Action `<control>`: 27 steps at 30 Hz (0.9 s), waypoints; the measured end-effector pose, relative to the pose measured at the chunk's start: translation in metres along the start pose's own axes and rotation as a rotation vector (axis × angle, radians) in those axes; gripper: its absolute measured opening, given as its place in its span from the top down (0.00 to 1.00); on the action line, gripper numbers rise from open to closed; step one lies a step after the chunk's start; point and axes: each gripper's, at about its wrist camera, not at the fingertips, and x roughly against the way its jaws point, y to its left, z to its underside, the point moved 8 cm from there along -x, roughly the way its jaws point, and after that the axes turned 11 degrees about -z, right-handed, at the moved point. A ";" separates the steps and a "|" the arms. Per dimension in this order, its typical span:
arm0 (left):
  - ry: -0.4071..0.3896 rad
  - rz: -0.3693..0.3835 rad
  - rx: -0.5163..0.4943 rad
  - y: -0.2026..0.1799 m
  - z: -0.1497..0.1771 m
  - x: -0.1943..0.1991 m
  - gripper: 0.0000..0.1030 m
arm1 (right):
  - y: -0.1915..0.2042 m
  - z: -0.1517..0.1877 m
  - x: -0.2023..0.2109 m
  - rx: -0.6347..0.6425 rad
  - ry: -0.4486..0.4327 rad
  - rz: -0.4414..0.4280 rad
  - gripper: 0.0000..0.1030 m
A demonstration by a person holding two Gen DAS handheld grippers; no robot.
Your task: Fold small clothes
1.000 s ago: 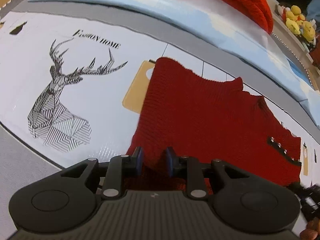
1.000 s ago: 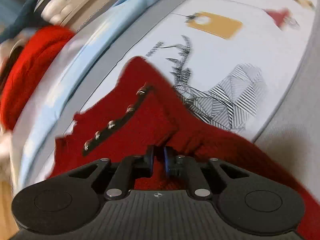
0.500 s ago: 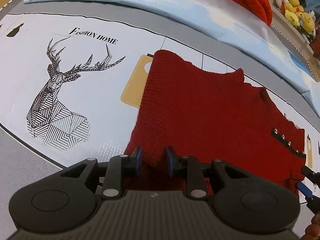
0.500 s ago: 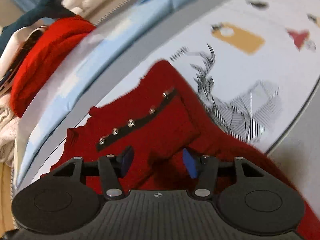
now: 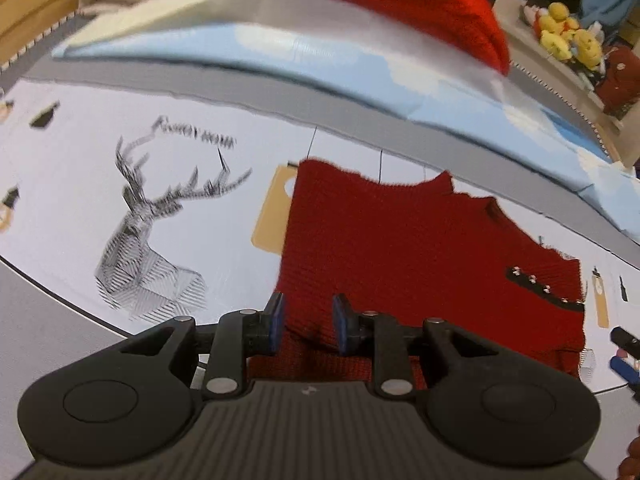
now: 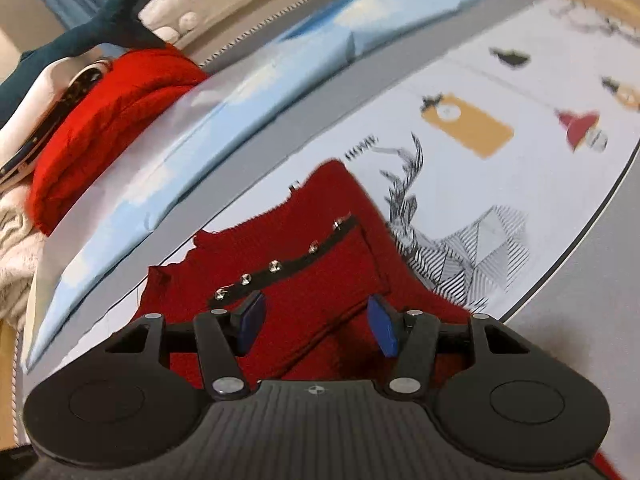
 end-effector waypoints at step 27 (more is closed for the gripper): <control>-0.364 0.150 -0.197 0.073 0.243 0.232 0.72 | -0.094 0.091 0.330 0.247 -0.235 -0.079 0.44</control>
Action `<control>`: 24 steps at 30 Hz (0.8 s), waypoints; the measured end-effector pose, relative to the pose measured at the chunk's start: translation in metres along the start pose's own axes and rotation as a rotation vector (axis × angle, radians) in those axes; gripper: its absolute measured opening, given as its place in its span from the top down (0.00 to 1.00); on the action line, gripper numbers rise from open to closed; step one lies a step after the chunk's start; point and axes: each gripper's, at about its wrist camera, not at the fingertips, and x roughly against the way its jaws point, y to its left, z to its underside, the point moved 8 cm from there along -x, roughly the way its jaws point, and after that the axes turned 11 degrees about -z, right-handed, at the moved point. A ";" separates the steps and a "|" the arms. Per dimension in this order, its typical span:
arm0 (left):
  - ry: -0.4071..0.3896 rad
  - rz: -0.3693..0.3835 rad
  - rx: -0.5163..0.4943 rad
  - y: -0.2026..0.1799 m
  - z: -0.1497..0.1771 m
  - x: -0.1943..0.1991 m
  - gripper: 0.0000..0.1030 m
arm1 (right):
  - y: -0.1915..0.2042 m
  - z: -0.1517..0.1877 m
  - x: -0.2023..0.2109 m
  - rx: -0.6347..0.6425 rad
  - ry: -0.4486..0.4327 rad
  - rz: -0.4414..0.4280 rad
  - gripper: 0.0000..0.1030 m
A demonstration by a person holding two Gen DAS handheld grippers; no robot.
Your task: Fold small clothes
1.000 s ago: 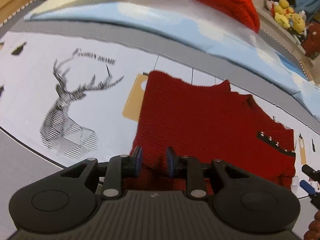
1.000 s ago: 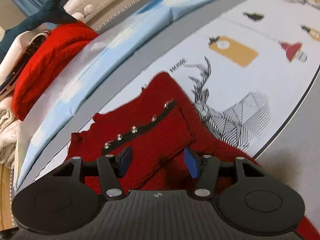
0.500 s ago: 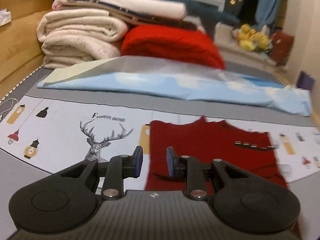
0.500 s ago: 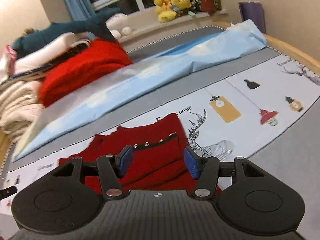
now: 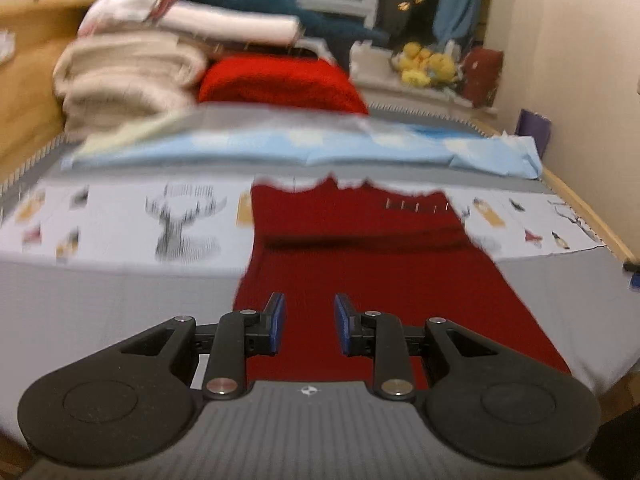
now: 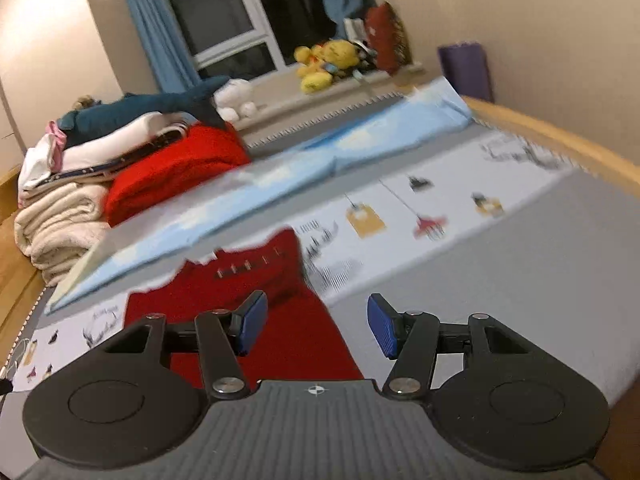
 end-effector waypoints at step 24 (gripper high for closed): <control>0.418 -0.081 0.251 0.086 0.124 -0.115 0.72 | -0.062 0.128 -0.085 -0.095 0.395 0.164 0.47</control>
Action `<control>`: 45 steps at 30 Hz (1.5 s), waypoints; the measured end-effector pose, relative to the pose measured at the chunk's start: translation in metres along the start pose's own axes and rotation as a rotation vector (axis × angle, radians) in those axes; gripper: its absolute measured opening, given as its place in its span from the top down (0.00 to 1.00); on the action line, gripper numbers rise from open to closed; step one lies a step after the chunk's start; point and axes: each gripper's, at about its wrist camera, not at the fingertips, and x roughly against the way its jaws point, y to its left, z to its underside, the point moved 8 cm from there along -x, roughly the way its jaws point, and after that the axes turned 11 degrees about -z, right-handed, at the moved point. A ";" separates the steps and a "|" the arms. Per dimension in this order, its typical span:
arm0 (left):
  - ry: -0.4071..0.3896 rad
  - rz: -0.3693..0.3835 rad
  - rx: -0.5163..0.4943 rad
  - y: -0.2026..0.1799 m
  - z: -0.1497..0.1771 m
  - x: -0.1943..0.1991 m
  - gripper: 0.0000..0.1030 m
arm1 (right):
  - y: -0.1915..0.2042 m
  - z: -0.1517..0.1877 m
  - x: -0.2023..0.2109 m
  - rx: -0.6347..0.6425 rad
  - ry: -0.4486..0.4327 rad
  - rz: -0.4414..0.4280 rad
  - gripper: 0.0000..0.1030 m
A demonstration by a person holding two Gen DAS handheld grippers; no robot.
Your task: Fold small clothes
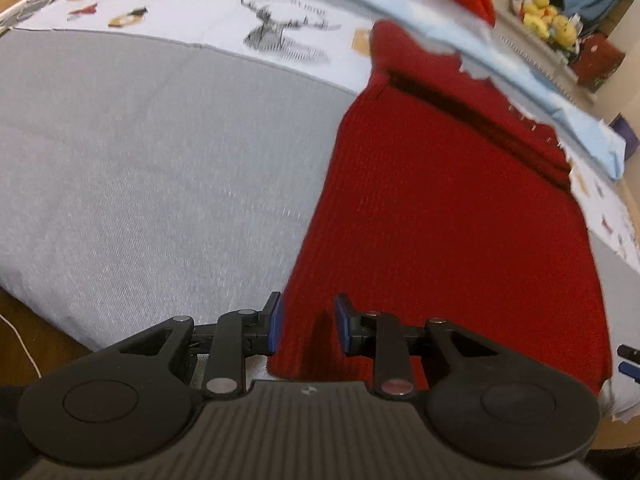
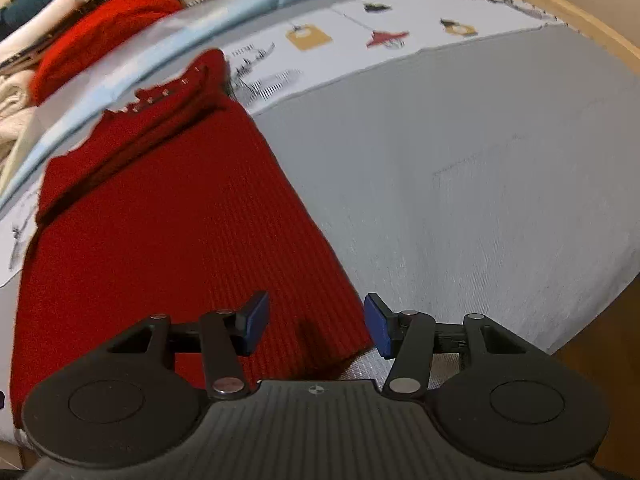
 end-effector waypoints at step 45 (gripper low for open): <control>-0.007 -0.048 -0.102 -0.017 0.019 -0.015 0.83 | 0.006 0.010 -0.019 0.078 0.013 -0.005 0.81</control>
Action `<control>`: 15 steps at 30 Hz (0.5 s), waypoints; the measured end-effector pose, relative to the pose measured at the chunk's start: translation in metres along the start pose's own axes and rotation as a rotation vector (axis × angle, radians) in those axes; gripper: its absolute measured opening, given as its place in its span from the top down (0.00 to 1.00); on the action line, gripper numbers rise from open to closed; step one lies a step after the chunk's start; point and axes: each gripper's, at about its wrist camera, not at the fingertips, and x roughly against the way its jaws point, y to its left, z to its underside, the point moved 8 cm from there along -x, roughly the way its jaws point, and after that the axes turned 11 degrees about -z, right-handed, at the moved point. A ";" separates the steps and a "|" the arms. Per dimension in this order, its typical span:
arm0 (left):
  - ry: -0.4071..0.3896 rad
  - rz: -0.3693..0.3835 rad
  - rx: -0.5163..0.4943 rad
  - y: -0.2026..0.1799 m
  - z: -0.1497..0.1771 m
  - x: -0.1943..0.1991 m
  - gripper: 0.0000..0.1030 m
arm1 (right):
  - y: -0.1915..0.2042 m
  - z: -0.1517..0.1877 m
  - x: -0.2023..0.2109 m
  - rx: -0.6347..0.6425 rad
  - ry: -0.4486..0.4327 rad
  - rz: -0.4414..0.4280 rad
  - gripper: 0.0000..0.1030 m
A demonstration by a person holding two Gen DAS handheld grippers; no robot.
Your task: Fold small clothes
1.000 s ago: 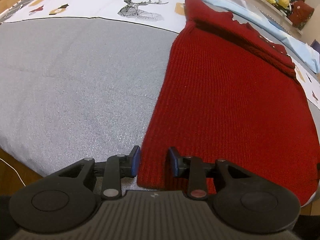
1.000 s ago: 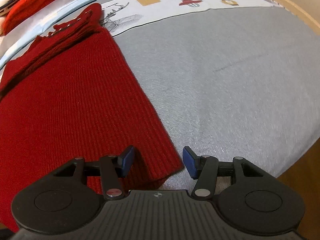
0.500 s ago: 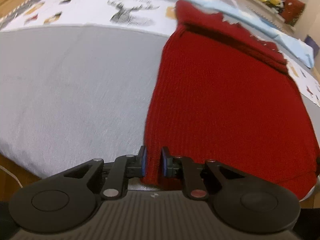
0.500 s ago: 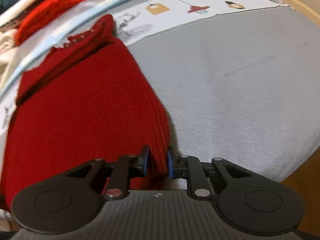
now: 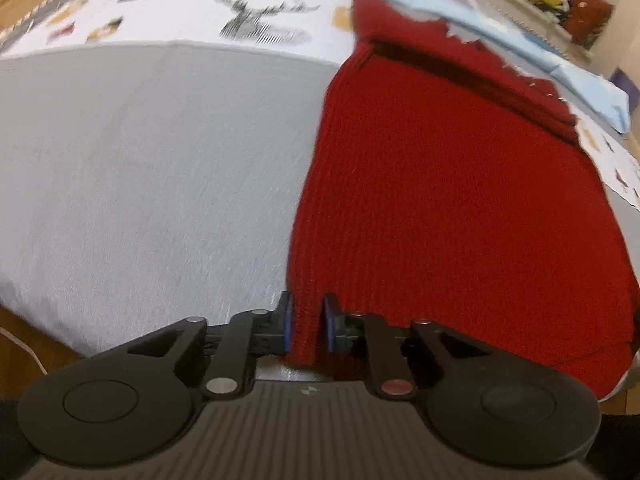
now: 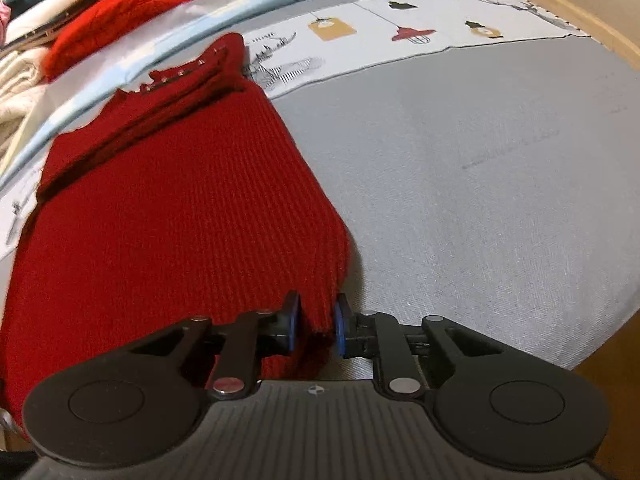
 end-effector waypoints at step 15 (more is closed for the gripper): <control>-0.078 -0.018 -0.054 -0.010 -0.006 0.013 0.89 | 0.003 0.007 0.000 0.021 0.024 0.003 0.82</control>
